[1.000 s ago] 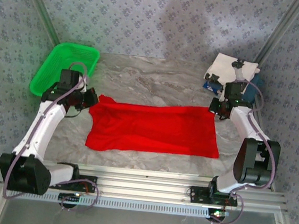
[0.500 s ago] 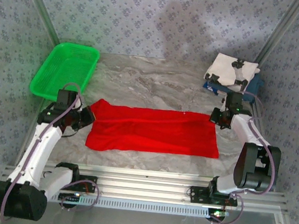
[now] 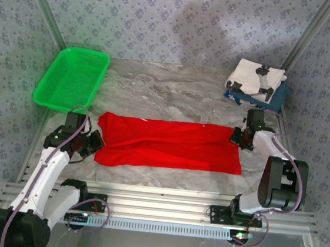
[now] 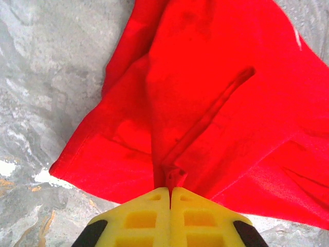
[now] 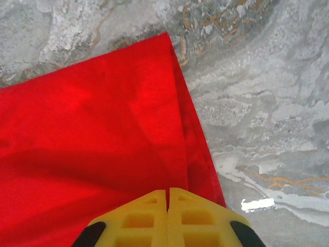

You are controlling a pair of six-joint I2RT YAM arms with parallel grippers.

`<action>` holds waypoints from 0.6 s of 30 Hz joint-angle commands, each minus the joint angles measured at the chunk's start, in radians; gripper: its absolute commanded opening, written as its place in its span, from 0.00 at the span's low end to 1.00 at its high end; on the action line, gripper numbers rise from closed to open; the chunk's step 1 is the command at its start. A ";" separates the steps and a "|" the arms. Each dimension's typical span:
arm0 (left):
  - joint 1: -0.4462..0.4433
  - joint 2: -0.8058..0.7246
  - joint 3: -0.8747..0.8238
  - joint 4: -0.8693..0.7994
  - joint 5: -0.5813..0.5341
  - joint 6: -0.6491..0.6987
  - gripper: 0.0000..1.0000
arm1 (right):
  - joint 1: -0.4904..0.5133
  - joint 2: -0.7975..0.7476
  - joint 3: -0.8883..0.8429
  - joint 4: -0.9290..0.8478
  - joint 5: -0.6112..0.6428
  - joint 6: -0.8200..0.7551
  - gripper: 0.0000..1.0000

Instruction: Fold and stack the t-shirts

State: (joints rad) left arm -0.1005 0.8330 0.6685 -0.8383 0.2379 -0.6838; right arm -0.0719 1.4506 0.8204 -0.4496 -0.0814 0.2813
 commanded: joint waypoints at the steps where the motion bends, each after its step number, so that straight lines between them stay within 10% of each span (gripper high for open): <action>1: -0.017 -0.012 -0.018 -0.012 -0.025 -0.041 0.02 | -0.006 -0.012 -0.008 0.006 0.023 0.027 0.05; 13: -0.077 0.044 -0.066 -0.053 -0.143 -0.150 0.03 | -0.006 0.020 -0.022 -0.003 0.046 0.062 0.10; 18: -0.079 0.074 -0.104 -0.036 -0.130 -0.177 0.13 | -0.008 0.037 -0.021 -0.030 0.066 0.095 0.26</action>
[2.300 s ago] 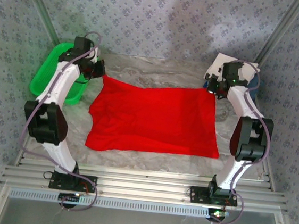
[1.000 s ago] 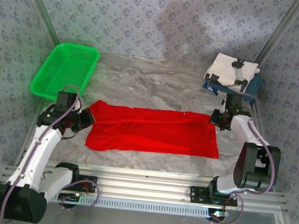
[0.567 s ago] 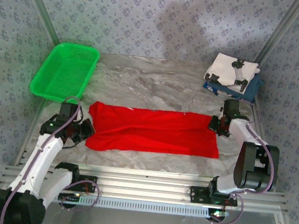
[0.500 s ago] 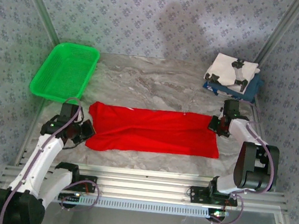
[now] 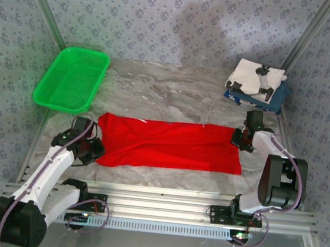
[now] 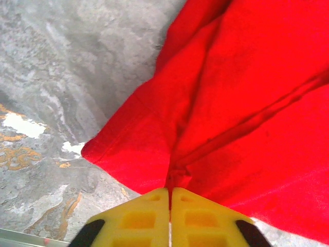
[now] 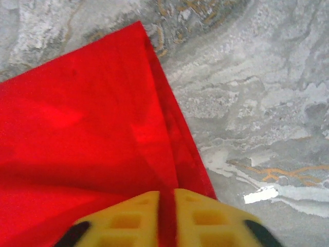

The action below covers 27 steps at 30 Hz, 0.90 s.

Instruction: Fold and stack the t-shirts

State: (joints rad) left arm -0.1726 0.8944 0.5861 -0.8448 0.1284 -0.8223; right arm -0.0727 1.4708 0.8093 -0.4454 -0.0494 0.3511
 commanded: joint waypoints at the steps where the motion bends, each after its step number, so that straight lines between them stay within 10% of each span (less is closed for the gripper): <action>1: -0.007 0.023 -0.025 -0.037 -0.022 -0.048 0.13 | -0.007 0.019 -0.008 -0.042 0.032 0.032 0.35; 14: -0.077 0.113 0.325 -0.053 -0.049 -0.011 0.65 | 0.073 -0.271 -0.012 -0.086 -0.074 0.071 0.80; 20: -0.095 0.384 0.468 0.040 0.216 0.208 0.66 | 0.152 -0.434 0.009 -0.122 -0.269 -0.010 0.90; 27: -0.104 0.675 0.594 -0.056 0.231 0.402 0.57 | 0.216 -0.506 -0.002 -0.151 -0.370 -0.010 0.93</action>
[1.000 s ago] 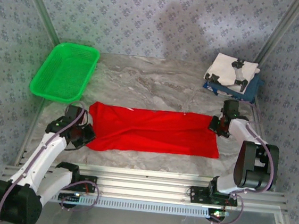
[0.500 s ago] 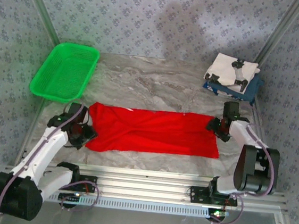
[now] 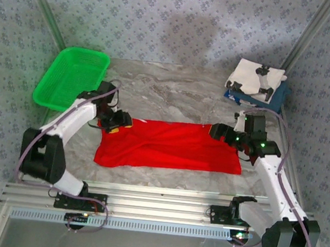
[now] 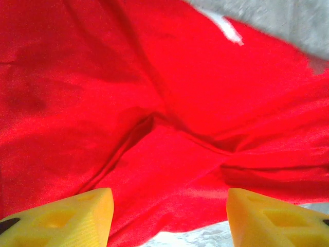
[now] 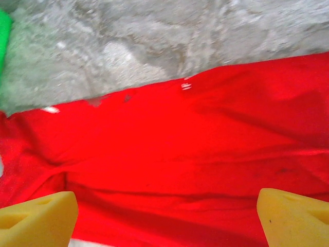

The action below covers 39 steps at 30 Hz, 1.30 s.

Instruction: Fold and stack the t-shirts

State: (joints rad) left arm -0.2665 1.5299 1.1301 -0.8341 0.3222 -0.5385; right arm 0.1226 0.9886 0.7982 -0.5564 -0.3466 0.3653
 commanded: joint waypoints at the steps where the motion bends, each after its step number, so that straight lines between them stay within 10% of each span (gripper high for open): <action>1: -0.015 0.062 0.056 -0.062 0.030 0.125 0.56 | 0.030 -0.031 0.007 -0.040 -0.078 -0.025 0.93; 19: -0.107 0.292 0.136 -0.064 -0.148 0.209 0.35 | 0.080 -0.040 -0.002 -0.013 -0.097 -0.019 0.95; 39: -0.305 0.034 -0.010 -0.077 -0.188 0.150 0.09 | 0.081 0.017 -0.008 0.050 -0.080 -0.002 0.97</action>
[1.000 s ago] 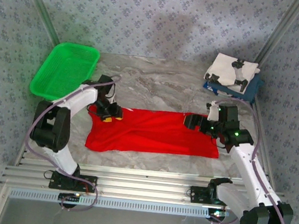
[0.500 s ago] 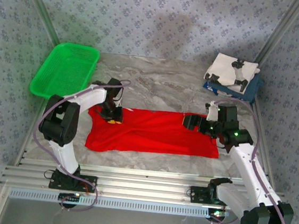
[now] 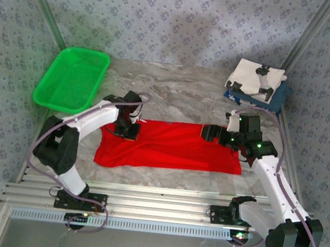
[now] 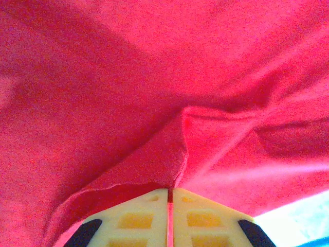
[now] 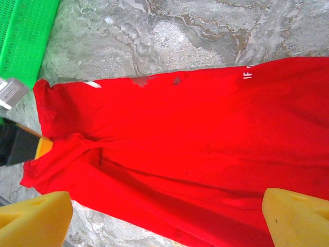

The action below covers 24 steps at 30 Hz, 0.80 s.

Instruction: Fold and stack the t-shirts

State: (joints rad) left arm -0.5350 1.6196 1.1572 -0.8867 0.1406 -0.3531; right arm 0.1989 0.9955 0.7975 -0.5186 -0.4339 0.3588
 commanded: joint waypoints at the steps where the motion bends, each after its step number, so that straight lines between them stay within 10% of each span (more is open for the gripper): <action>1: -0.056 -0.075 -0.056 -0.015 -0.001 -0.046 0.09 | 0.005 0.016 -0.006 0.018 0.008 0.004 0.97; 16: -0.337 -0.125 -0.220 0.151 0.046 -0.252 0.12 | 0.005 0.083 -0.010 0.052 0.017 0.026 0.98; 20: -0.387 -0.120 -0.226 0.187 0.065 -0.295 0.26 | 0.007 0.106 -0.012 0.052 0.024 0.035 0.98; 24: -0.389 -0.184 -0.214 0.145 0.012 -0.325 0.60 | 0.012 0.122 -0.013 0.045 0.036 0.040 1.00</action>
State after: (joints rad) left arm -0.9272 1.4876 0.9367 -0.7212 0.1825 -0.6315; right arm 0.2012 1.1099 0.7963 -0.4732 -0.4164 0.3828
